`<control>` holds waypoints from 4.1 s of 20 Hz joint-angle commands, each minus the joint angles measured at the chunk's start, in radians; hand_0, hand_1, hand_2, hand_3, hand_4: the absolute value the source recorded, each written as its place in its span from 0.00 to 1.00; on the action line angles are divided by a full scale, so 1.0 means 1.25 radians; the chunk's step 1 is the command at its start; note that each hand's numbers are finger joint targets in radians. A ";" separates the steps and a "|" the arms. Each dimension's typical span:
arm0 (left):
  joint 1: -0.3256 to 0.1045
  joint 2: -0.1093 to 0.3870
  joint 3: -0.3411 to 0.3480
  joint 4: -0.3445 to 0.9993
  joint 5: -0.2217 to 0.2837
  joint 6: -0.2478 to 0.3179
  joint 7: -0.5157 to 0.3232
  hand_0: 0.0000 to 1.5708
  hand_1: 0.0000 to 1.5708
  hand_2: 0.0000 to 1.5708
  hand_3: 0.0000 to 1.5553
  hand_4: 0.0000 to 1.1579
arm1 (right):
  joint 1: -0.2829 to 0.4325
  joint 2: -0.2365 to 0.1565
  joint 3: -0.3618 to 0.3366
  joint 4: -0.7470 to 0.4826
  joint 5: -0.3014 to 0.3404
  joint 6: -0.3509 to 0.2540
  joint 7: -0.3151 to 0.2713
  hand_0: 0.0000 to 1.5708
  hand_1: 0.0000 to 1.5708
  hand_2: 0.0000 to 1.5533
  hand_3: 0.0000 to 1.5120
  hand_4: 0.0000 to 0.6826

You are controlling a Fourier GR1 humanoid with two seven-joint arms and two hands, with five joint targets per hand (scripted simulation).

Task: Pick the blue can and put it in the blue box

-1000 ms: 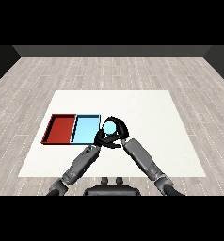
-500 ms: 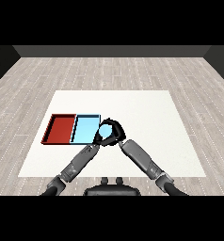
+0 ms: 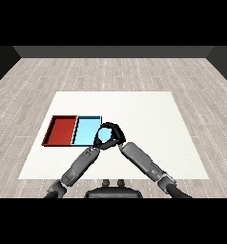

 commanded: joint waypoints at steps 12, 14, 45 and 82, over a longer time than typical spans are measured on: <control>-0.034 -0.032 0.032 0.056 0.082 -0.048 0.006 1.00 1.00 0.98 0.95 0.66 | 0.043 0.022 -0.039 -0.056 -0.055 0.045 0.053 0.69 0.69 0.72 0.53 0.00; -0.018 -0.032 0.024 0.037 0.106 -0.055 -0.006 1.00 1.00 0.97 0.93 0.95 | 0.039 0.022 -0.055 -0.042 -0.040 0.042 0.050 0.00 0.00 0.00 0.00 0.00; -0.001 0.041 0.106 0.038 -0.001 -0.086 0.015 1.00 1.00 1.00 0.96 0.97 | 0.378 -0.086 -0.267 -0.433 -0.042 0.175 0.077 0.00 0.00 0.00 0.00 0.00; -0.269 0.143 0.294 0.780 -0.104 -0.172 0.284 1.00 1.00 0.91 0.00 0.67 | 0.394 -0.114 -0.479 -0.261 -0.102 0.278 0.018 0.00 0.00 0.00 0.00 0.00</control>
